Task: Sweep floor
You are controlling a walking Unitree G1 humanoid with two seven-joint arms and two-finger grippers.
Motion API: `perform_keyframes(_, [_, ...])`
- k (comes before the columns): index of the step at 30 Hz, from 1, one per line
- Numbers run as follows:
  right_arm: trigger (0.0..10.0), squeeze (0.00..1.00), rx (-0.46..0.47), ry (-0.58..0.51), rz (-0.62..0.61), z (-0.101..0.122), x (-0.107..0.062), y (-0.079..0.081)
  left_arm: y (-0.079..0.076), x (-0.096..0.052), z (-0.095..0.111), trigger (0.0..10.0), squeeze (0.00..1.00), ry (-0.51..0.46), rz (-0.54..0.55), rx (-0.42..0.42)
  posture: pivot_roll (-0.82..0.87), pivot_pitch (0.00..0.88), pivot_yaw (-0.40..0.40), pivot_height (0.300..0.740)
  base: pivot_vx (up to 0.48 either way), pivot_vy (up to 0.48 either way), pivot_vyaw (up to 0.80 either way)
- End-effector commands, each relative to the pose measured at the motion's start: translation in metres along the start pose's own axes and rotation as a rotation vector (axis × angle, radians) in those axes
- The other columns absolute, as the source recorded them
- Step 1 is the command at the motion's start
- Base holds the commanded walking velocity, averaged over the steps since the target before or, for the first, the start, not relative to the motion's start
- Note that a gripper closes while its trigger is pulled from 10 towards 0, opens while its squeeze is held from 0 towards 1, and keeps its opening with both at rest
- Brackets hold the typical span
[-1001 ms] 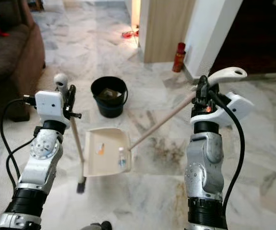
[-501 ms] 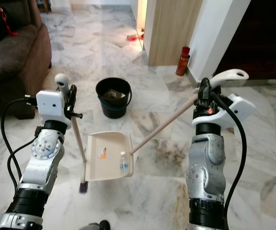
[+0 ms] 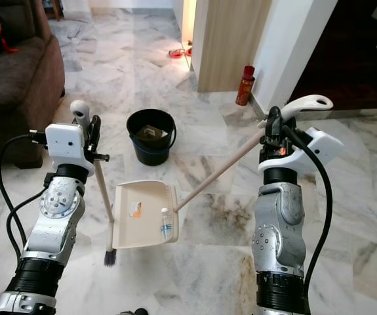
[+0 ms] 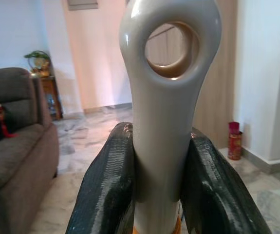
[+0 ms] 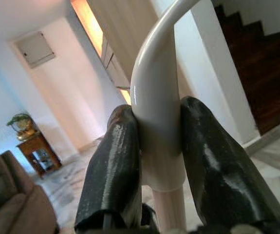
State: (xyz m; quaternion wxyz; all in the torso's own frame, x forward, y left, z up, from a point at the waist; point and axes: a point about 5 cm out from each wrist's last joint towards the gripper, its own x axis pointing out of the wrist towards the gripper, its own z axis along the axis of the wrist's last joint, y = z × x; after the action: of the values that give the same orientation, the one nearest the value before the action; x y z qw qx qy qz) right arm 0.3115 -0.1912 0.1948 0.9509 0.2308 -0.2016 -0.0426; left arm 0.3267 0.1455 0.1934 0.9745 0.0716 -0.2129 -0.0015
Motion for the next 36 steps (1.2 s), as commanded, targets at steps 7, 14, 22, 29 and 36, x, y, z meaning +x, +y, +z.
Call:
perform_keyframes(7, [10.0, 0.00, 0.044, -0.071, 0.053, 0.0149, 0.0031, 0.0139, 0.0021, 0.0043, 0.0125, 10.0, 0.00, -0.056, 0.010, -0.003, 0.08, 0.092, -0.065, 0.740, 0.331, 0.000, 0.00])
perform_keyframes(14, [10.0, 0.00, 0.042, -0.075, 0.062, 0.0161, 0.0036, 0.0163, 0.0020, 0.0043, 0.0125, 10.0, 0.00, -0.056, 0.011, -0.002, 0.09, 0.092, -0.066, 0.740, 0.336, 0.000, 0.00])
perform_keyframes(22, [10.0, 0.00, 0.037, -0.084, 0.079, 0.0186, 0.0045, 0.0193, 0.0024, 0.0044, 0.0126, 10.0, 0.00, -0.057, 0.013, -0.002, 0.08, 0.092, -0.066, 0.740, 0.336, 0.000, 0.10])
perform_keyframes(29, [10.0, 0.00, 0.039, -0.079, 0.078, 0.0184, 0.0040, 0.0193, 0.0023, 0.0042, 0.0128, 10.0, 0.00, -0.057, 0.013, -0.003, 0.09, 0.092, -0.066, 0.740, 0.335, 0.000, 0.35])
perform_keyframes(36, [10.0, 0.00, 0.042, -0.076, 0.077, 0.0178, 0.0041, 0.0195, 0.0028, 0.0042, 0.0125, 10.0, 0.00, -0.056, 0.013, -0.001, 0.09, 0.094, -0.066, 0.740, 0.335, 0.000, 0.00])
